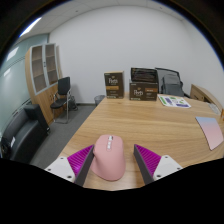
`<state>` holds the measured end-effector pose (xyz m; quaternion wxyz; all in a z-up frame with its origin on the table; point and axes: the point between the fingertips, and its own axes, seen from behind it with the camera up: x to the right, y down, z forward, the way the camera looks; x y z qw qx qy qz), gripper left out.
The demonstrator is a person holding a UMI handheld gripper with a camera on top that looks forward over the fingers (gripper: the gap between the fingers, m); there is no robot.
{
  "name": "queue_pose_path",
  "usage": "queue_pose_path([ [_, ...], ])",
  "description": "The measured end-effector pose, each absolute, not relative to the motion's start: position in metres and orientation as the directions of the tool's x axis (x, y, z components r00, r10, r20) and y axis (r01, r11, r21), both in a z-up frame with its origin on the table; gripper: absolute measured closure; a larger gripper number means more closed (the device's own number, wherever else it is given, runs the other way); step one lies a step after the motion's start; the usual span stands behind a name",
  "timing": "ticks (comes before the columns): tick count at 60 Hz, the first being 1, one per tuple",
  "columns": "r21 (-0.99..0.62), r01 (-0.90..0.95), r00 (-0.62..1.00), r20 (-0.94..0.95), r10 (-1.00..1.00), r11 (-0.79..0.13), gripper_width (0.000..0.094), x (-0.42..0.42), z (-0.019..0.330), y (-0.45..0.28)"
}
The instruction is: Arrange mouse
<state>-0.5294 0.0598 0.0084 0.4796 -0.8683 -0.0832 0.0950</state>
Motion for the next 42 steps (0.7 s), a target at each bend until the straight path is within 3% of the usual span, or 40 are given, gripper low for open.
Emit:
queue_pose_path([
  [5,-0.846,0.034,0.972,-0.095,0.213,-0.533,0.0133,-0.523,0.006,0.073],
  [12,-0.846,0.024,0.974,-0.101,0.205,-0.533,0.0277,-0.517,0.004,0.082],
  [26,-0.827,0.05,0.98,-0.069,0.189,-0.56,0.0472,-0.512,-0.001,0.08],
  [37,-0.802,0.067,0.975,-0.073,0.209,-0.593,0.0484,-0.514,0.003,0.079],
  [42,-0.823,0.051,0.971,-0.091,0.22,-0.566,0.0482,-0.514,0.036,0.078],
])
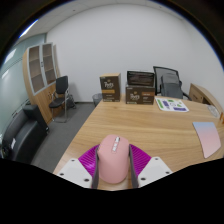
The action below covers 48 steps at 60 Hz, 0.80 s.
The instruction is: Arrange mouse
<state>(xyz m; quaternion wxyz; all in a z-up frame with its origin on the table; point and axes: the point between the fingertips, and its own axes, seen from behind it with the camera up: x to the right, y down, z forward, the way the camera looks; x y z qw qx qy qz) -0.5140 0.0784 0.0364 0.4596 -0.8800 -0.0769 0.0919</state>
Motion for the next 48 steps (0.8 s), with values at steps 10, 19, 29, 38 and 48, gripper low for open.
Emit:
queue_pose_path([
  [10,-0.917,0.033,0.975,-0.058,0.214,-0.397,0.0485,-0.483,0.17,0.072],
  [19,-0.958,0.01,0.993,-0.025,0.119,-0.286,0.0486,-0.388,0.265,0.064],
  [29,-0.956,0.101,0.994,0.106,0.0,-0.276,0.0487,-0.235,0.277,0.075],
  [38,-0.915,0.077,0.993,0.104,-0.048,-0.397,0.0488,-0.117,0.19,0.101],
  [48,-0.832,0.041,0.999,0.049,0.001,-0.553,0.0487,-0.059,0.079,0.118],
])
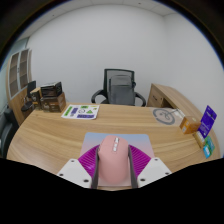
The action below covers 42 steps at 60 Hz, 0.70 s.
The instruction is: Arrange mouse
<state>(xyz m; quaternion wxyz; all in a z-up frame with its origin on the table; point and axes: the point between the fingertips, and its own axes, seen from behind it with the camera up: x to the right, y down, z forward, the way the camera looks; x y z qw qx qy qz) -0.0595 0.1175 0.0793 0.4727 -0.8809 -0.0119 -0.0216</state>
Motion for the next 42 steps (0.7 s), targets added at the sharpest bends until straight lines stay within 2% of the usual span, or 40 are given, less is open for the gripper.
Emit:
queue_pose_path([
  [5,-0.805,0.046,0.999,0.035,0.03,-0.591,0.0485,-0.051,0.042,0.122],
  [11,-0.792,0.032,0.999,0.0,0.053,-0.61,0.0487,-0.042,0.014,0.126],
  [20,-0.791,0.082,0.995,0.026,0.1,-0.606,0.0474,-0.038,0.005,0.129],
  [28,-0.777,0.055,0.996,-0.003,0.091,-0.628,0.0329,-0.04,0.003,0.128],
  [30,-0.759,0.042,0.996,-0.016,0.083,-0.649,0.0223,-0.04,0.0,0.124],
  [32,-0.755,0.029,0.996,-0.03,0.079,-0.656,0.0076,-0.042,0.003,0.122],
  [35,-0.76,0.009,0.996,-0.05,0.072,-0.649,0.0114,-0.043,0.011,0.117],
  [42,-0.775,0.012,0.997,-0.036,0.062,-0.632,0.0099,-0.048,0.034,0.094],
])
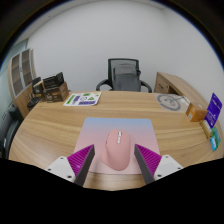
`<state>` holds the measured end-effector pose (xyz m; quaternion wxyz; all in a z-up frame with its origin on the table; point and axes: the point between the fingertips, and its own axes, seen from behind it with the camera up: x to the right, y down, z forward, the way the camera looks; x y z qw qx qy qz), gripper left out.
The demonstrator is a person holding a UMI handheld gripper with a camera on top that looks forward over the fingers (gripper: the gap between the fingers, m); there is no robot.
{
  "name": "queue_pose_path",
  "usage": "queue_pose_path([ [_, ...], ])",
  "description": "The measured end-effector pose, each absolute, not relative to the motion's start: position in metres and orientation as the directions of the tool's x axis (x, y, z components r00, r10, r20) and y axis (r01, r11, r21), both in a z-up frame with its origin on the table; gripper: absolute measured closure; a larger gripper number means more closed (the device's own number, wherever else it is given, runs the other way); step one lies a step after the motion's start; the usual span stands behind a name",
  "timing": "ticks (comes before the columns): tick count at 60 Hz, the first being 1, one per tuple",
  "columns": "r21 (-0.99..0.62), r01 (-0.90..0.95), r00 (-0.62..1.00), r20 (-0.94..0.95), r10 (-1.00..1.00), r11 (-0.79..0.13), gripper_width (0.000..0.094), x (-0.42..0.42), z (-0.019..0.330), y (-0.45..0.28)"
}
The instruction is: Arrange mouse
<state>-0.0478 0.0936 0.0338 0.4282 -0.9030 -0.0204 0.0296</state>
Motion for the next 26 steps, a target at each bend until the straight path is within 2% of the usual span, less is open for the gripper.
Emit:
queue_pose_path([
  [7,-0.794,0.018,1.0,0.002,0.028,-0.608,0.0103,-0.051,0.063,0.044],
  [26,-0.808,-0.121,0.992,-0.084,-0.09,-0.577,0.0102,-0.092,0.124,-0.135],
])
